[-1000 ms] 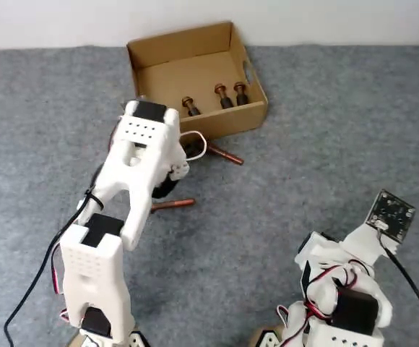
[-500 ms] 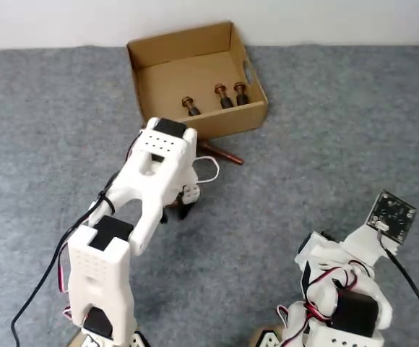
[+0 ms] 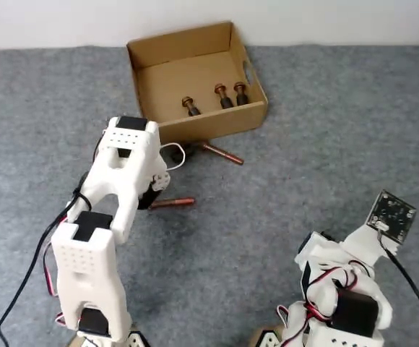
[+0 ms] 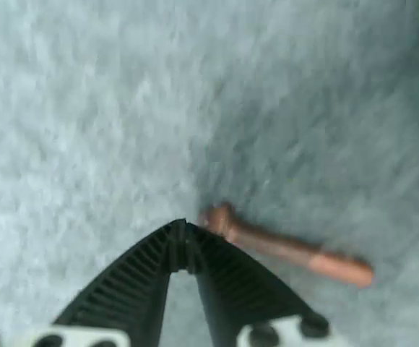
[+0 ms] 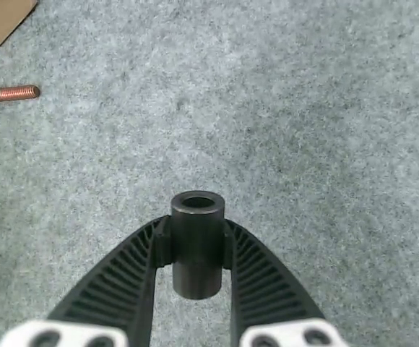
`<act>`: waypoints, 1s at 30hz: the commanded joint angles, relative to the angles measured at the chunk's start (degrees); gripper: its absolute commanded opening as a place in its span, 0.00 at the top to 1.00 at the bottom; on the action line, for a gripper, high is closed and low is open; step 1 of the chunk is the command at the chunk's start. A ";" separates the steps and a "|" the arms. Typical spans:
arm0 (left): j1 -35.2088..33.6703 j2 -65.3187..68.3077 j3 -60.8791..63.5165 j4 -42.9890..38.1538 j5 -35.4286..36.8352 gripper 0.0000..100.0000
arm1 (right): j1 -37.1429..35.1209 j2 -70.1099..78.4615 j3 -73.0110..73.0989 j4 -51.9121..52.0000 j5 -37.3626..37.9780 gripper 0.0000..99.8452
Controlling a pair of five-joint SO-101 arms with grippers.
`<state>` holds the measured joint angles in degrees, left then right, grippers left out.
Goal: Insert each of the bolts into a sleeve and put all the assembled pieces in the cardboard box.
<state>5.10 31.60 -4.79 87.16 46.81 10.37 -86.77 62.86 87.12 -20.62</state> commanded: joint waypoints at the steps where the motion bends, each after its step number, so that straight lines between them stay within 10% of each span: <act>1: -0.62 2.55 -2.86 -4.48 -0.62 0.99 | 0.75 0.40 -0.44 -1.10 0.53 0.99; 13: -1.85 2.46 -25.54 13.27 1.76 0.99 | 0.75 0.40 -0.44 -1.10 0.53 0.99; 22: 3.78 -3.25 -11.82 13.36 2.02 0.99 | 0.66 0.40 -0.44 -1.10 0.53 0.99; 30: 5.27 -4.75 -7.60 13.19 4.84 0.78 | 0.57 0.31 -0.44 -1.10 0.53 0.99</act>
<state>10.11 30.46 -12.35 98.68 50.95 10.37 -86.86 62.86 87.12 -20.62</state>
